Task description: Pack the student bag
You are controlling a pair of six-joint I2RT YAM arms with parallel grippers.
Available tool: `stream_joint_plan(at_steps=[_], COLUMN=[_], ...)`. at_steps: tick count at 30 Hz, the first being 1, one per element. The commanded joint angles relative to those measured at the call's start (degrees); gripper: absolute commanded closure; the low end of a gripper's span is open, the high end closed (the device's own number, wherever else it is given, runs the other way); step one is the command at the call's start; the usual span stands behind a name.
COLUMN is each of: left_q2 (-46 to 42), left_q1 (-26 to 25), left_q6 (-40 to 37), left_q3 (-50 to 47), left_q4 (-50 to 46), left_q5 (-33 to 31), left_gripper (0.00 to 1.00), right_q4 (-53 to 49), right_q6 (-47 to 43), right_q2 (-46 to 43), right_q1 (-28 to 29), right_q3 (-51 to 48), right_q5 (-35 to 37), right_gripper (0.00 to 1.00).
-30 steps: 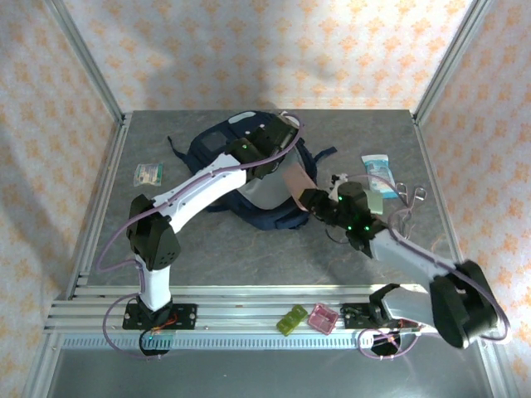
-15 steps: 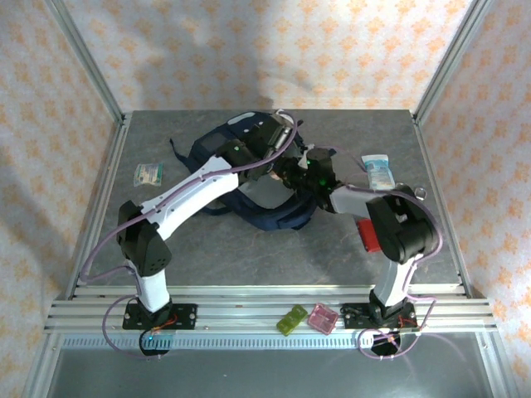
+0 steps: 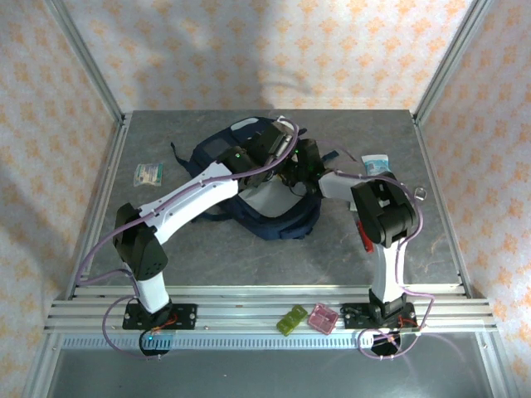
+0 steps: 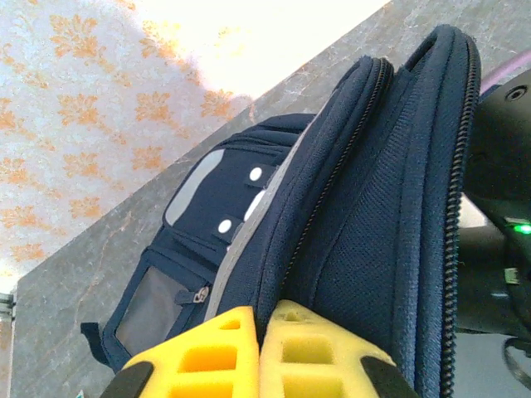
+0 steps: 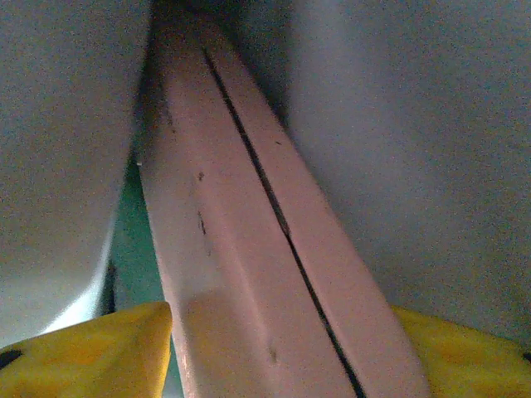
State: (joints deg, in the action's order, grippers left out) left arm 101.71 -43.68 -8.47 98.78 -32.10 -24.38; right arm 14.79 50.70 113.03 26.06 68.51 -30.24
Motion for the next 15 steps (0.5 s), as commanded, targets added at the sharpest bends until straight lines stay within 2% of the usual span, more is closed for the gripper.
stream_joint_plan(at_steps=[1, 5, 8, 15], left_q2=[-3.81, -3.53, -3.27, -3.27], left_q1=[-0.28, -0.28, -0.35, -0.78], left_q6=[2.22, 2.83, 3.24, 3.59], left_q3=[0.84, 0.71, 0.71, 0.81], left_q4=[6.35, 6.58, 6.57, 6.25], left_q5=[-1.33, -0.93, -0.67, -0.27], left_gripper=[1.0, 1.0, 1.0, 1.0], right_q4=[-9.11, -10.3, -7.04, -3.61], right_q6=[-4.22, -4.52, -2.96, -0.81], right_q2=[-6.47, -9.44, -10.11, -7.18], right_q1=[-0.83, -0.84, -0.84, 0.39], right_q3=[-1.69, -4.23, -6.56, -6.18], right_q5=[6.35, 7.68, 5.37, 2.94], right_gripper=[0.37, 0.37, 0.39, 0.46])
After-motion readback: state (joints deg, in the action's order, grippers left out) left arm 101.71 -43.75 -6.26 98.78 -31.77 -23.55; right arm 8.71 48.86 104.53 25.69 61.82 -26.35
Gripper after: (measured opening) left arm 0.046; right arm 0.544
